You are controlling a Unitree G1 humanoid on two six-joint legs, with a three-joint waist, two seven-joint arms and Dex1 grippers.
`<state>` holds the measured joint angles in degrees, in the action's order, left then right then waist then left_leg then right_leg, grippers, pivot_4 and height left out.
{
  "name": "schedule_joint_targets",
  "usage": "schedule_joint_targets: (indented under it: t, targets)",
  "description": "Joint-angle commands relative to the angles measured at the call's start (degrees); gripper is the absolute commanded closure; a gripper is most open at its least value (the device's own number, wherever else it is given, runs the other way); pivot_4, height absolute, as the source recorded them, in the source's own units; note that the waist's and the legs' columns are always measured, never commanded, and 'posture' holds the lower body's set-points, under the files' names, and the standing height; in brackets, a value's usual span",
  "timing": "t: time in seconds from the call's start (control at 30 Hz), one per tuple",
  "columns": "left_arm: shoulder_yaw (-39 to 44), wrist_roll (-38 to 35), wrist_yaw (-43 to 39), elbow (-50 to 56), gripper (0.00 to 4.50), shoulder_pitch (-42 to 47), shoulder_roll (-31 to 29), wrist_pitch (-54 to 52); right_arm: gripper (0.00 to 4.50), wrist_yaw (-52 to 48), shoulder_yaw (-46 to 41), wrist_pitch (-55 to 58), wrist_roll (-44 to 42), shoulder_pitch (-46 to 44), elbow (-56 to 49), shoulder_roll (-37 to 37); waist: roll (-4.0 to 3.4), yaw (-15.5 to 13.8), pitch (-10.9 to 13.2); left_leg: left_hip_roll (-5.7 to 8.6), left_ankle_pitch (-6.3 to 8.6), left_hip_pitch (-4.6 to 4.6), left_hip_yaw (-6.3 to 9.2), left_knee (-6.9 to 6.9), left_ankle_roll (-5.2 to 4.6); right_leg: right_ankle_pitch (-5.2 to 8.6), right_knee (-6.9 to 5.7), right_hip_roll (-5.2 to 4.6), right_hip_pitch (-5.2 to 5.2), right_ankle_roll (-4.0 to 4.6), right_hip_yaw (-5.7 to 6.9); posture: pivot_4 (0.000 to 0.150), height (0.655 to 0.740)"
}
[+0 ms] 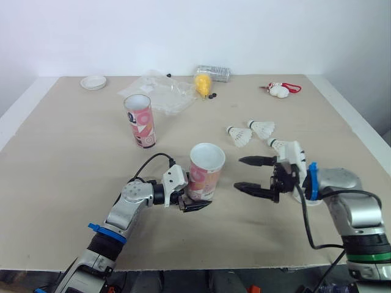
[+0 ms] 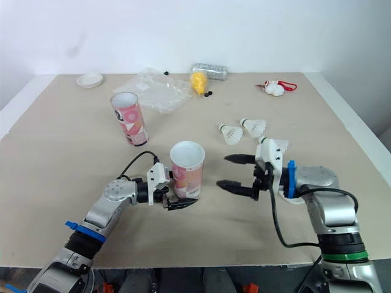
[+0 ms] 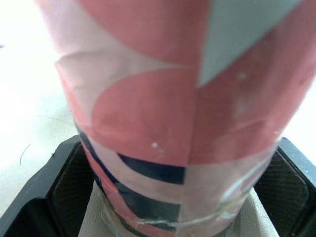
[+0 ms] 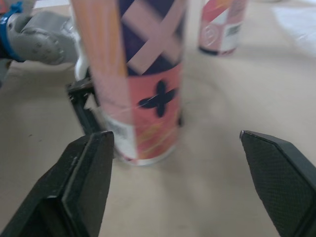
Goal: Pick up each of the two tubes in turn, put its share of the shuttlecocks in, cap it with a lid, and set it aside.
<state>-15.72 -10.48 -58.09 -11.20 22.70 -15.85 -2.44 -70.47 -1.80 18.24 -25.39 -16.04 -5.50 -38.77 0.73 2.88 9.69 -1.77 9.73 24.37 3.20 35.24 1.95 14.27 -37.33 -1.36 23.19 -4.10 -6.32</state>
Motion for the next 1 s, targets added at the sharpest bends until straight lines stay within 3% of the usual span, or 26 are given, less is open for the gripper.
schedule_joint_targets:
  t: [0.03, 0.43, 1.0]
  targets:
    - [1.5, -0.5, -0.8, 0.0, 0.0, -1.8, -2.5, -0.2, 0.04, 0.2, 0.7, -1.8, 0.2, 1.0, -2.6, 0.2, 0.02, 0.0, 0.0, 0.0, 0.0, 0.0, 0.0, 0.0, 0.0, 0.0, 0.0, 0.0, 0.01, 0.0, 0.0, 0.15, 0.74]
    - [7.9, -7.6, -3.0, 11.0, 0.0, -7.7, -10.5, -3.8, 0.04, 5.1, 7.3, -9.1, 5.4, 0.6, 1.6, 7.3, 0.24, -0.1, 0.2, -0.04, 0.0, -0.01, 0.01, -0.4, 0.01, 0.17, 0.02, 0.03, 0.11, 0.11, 0.0, 0.15, 0.74]
    - [12.8, -14.4, -5.8, 20.8, 0.0, -13.5, -17.8, -8.5, 0.04, 2.6, 10.8, -14.7, 7.0, -2.1, 8.8, 11.2, 0.47, -0.1, 0.4, -0.05, 0.0, -0.02, 0.05, -0.57, 0.01, 0.19, 0.02, 0.03, 0.13, 0.04, 0.04, 0.15, 0.74]
